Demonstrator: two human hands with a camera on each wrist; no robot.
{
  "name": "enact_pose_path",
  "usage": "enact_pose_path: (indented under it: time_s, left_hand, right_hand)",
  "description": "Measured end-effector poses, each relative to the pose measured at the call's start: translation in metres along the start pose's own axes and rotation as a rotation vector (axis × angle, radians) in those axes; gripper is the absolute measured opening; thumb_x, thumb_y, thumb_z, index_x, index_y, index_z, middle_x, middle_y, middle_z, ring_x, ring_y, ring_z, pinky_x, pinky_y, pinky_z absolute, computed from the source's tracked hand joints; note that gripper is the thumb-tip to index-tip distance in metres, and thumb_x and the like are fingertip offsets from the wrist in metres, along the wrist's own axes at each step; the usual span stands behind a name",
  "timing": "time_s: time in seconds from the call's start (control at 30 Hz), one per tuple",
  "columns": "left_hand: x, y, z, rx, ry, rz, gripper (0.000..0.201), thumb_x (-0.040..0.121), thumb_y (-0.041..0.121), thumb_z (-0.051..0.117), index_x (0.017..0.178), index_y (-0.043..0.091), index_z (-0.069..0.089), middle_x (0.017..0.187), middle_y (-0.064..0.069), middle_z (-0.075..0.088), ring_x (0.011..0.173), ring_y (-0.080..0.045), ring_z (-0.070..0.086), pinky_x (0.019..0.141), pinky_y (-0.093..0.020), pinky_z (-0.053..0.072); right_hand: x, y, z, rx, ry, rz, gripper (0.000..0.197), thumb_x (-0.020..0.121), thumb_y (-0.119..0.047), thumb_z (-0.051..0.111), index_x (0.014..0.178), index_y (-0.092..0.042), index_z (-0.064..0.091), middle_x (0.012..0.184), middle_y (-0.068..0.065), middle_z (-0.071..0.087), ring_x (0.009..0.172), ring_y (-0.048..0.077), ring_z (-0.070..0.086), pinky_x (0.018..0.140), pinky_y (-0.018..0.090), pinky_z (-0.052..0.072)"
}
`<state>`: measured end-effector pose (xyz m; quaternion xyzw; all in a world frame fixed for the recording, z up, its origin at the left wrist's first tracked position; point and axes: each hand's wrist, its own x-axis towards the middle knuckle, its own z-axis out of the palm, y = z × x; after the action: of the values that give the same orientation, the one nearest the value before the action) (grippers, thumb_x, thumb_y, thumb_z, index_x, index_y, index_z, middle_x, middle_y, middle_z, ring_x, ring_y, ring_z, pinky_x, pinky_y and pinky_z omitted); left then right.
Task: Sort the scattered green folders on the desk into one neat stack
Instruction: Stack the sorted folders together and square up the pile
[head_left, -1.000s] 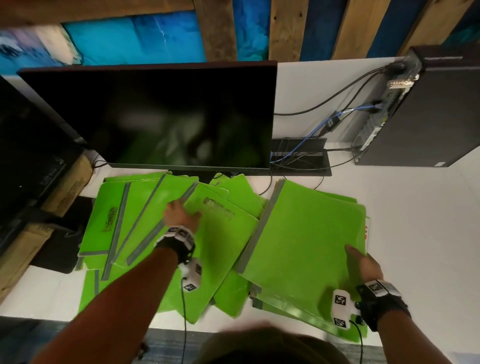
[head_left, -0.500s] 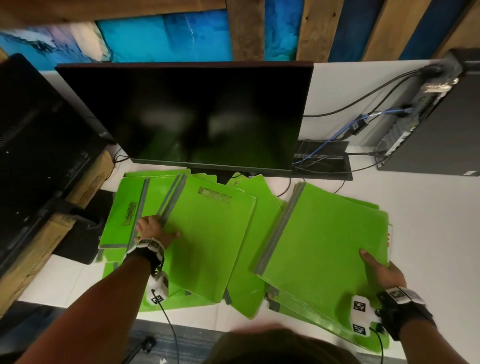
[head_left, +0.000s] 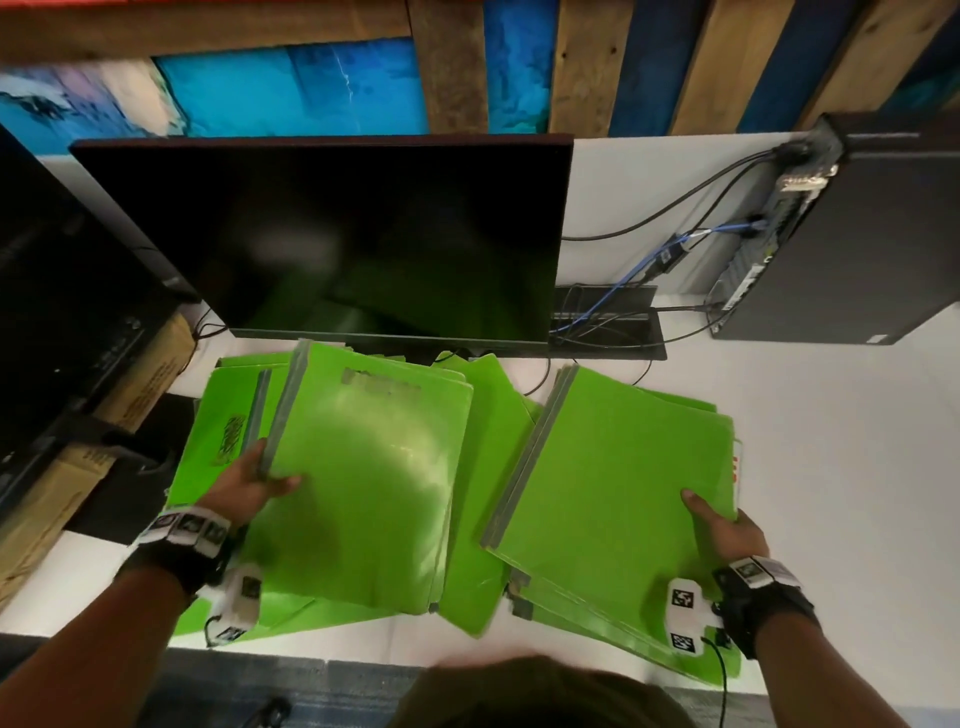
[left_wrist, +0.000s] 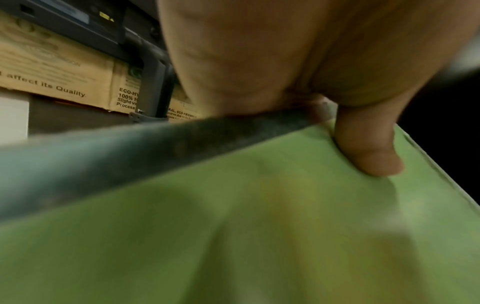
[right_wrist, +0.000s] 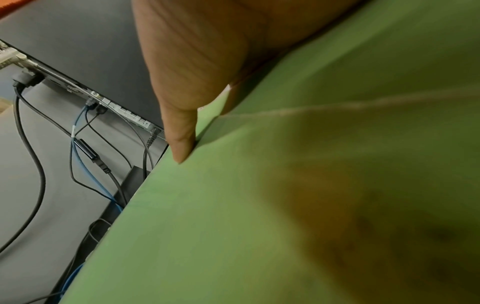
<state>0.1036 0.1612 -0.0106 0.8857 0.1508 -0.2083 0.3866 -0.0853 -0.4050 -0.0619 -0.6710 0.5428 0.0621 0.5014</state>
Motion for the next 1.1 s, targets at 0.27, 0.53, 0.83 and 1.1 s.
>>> enact_pose_path:
  time_s: [0.27,0.53,0.83,1.1]
  left_hand:
    - [-0.069,0.095,-0.001,-0.436,-0.258,0.247,0.043,0.073,-0.001,0.064,0.110,0.021,0.062,0.093,-0.002,0.076,0.085,-0.022,0.070,0.075,-0.042,0.053]
    - [-0.060,0.163,0.138,-0.218,-0.444,0.248,0.067,0.066,0.019,0.083,0.127,0.024,0.055,0.123,0.000,0.064,0.120,-0.027,0.054,0.102,-0.046,0.041]
    - [-0.071,0.160,0.237,0.118,-0.270,0.132,0.074,0.073,0.027,0.081,0.134,0.011,0.041,0.125,-0.007,0.054,0.112,-0.028,0.054,0.092,-0.036,0.047]
    - [-0.083,0.172,0.273,0.236,-0.048,0.147,0.082,0.075,0.041,0.075,0.143,0.014,0.037,0.133,-0.013,0.041,0.122,-0.034,0.044,0.101,-0.040,0.043]
  right_hand:
    - [-0.001,0.002,0.000,0.015,-0.001,-0.005,0.074,0.066,-0.058,0.075,0.120,-0.010,0.063,0.119,0.017,0.066,0.103,0.036,0.062,0.094,0.047,0.049]
    - [-0.002,0.001,-0.004,-0.009,-0.039,-0.013,0.072,0.070,-0.058,0.072,0.121,-0.009,0.061,0.119,0.016,0.066,0.102,0.035,0.063,0.092,0.042,0.050]
    - [0.000,0.000,-0.006,-0.010,-0.078,-0.025,0.064,0.079,-0.053,0.066,0.125,-0.008,0.058,0.125,0.016,0.063,0.110,0.035,0.060,0.096,0.041,0.046]
    - [-0.002,0.001,-0.005,-0.027,-0.100,-0.068,0.063,0.084,-0.055,0.059,0.122,-0.006,0.061,0.120,0.020,0.064,0.095,0.030,0.060,0.088,0.035,0.047]
